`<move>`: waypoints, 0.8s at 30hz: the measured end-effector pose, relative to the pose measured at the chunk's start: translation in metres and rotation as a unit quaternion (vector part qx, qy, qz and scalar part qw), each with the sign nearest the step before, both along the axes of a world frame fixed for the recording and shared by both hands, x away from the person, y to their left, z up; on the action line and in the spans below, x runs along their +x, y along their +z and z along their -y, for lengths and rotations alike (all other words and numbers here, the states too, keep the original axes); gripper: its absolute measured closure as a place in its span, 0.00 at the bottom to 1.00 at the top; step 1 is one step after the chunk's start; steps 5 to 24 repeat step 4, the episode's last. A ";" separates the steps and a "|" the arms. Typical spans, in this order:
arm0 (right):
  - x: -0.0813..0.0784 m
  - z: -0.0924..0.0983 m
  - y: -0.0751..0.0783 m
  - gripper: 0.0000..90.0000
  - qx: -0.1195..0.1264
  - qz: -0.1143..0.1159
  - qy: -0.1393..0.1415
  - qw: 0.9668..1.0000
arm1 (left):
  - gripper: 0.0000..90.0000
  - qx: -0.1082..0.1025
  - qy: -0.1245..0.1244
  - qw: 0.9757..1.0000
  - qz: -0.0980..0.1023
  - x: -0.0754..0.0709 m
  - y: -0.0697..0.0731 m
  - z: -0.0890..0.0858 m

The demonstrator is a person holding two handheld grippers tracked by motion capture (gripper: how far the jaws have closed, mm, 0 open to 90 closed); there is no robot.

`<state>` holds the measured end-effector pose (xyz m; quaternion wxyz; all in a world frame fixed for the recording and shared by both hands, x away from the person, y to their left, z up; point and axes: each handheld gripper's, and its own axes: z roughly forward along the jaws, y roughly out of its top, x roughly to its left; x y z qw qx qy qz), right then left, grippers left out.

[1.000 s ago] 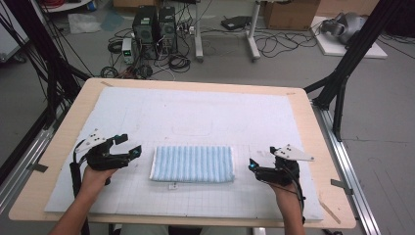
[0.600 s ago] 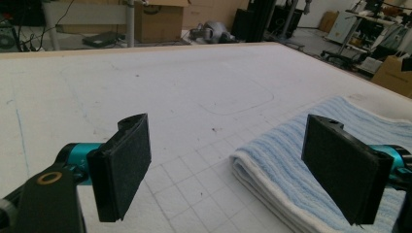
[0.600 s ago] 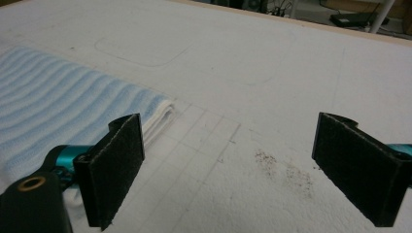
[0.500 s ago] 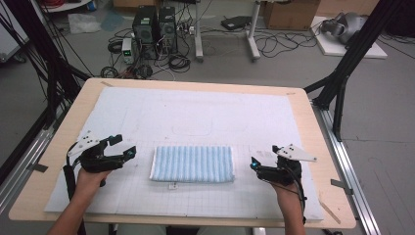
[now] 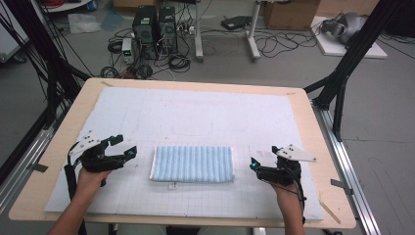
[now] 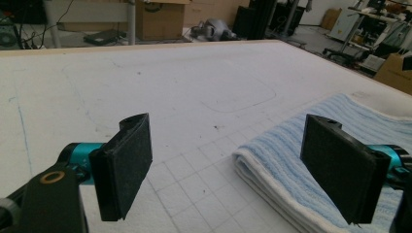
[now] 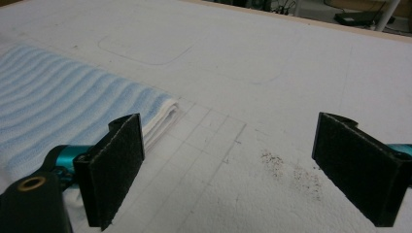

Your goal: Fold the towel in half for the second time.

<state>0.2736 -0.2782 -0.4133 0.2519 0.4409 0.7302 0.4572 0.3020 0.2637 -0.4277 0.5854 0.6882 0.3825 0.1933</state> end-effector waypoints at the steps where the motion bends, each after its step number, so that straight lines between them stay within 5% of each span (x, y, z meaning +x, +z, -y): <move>1: 0.000 0.001 0.000 0.12 -0.001 0.003 0.000 1.000 | 0.22 0.001 0.000 1.000 0.000 0.000 0.000 0.000; 24: 0.000 0.001 0.001 0.12 0.002 0.002 -0.002 1.000 | 0.22 0.003 0.003 1.000 -0.001 0.000 -0.001 0.000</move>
